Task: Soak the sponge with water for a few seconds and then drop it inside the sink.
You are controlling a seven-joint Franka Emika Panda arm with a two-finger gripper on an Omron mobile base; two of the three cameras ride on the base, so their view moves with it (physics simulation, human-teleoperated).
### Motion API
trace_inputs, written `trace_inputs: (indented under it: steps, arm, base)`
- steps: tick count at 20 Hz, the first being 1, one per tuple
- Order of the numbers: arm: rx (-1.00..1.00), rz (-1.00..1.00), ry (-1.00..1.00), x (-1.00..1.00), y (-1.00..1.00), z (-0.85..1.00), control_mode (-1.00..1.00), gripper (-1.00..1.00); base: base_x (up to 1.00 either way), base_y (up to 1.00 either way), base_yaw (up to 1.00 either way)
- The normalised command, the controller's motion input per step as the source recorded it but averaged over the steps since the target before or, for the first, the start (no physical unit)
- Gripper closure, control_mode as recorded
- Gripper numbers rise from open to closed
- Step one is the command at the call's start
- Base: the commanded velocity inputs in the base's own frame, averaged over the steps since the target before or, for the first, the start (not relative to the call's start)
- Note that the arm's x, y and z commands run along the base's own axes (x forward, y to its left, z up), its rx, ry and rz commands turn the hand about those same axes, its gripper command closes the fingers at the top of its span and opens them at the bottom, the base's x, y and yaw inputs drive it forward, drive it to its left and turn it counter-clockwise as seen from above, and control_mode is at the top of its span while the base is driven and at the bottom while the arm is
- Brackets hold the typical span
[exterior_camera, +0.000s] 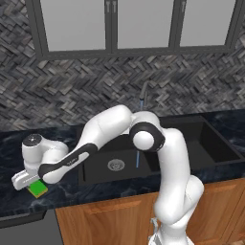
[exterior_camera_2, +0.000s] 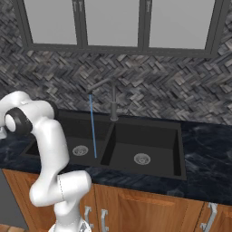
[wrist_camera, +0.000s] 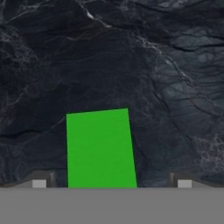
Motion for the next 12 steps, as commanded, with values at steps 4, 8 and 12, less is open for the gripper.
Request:
trace_inputs:
  steps: [4,8,12]
  arm:
    - [0.0,0.0,0.0,0.02,0.09,-0.05,-1.0,-1.0]
    - [0.0,0.0,0.0,0.0,0.14,-0.01,-1.0,-1.0]
    - [0.0,0.0,0.0,0.0,0.13,0.0,-1.0,-1.0]
  base:
    - [0.0,0.0,0.0]
    - [0.0,0.0,0.0]
    - [0.0,0.0,0.0]
